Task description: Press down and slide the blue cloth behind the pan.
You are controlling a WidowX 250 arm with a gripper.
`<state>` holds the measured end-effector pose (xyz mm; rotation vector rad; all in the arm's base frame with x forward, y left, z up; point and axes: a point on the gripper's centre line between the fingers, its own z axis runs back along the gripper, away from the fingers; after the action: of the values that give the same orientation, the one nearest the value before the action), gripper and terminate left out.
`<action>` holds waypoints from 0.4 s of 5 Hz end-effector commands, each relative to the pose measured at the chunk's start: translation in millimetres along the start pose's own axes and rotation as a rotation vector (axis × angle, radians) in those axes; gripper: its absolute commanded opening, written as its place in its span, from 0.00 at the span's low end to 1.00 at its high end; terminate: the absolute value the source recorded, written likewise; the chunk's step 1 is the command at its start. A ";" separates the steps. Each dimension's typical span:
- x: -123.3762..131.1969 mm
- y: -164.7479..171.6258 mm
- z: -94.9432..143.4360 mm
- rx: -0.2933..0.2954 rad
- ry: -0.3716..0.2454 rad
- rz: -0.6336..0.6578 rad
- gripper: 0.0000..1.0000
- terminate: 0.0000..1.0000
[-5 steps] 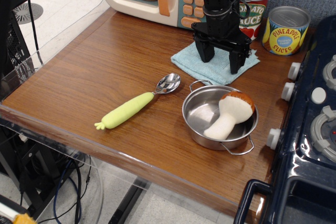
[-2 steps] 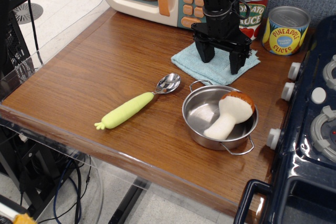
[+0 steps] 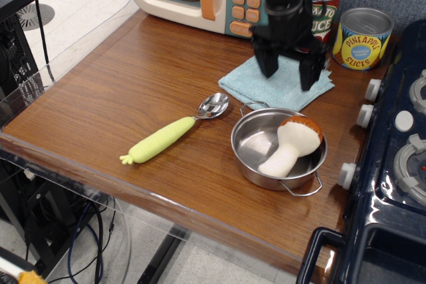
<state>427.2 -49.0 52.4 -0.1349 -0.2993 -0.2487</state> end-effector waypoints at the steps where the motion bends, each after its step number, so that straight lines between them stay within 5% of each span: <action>1: 2.1 -15.9 98.3 0.040 -0.224 -0.026 1.00 0.00; 2: -7.4 -12.5 106.3 0.049 -0.219 -0.011 1.00 0.00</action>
<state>406.7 -47.0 128.6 -0.1204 -0.4622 -0.2373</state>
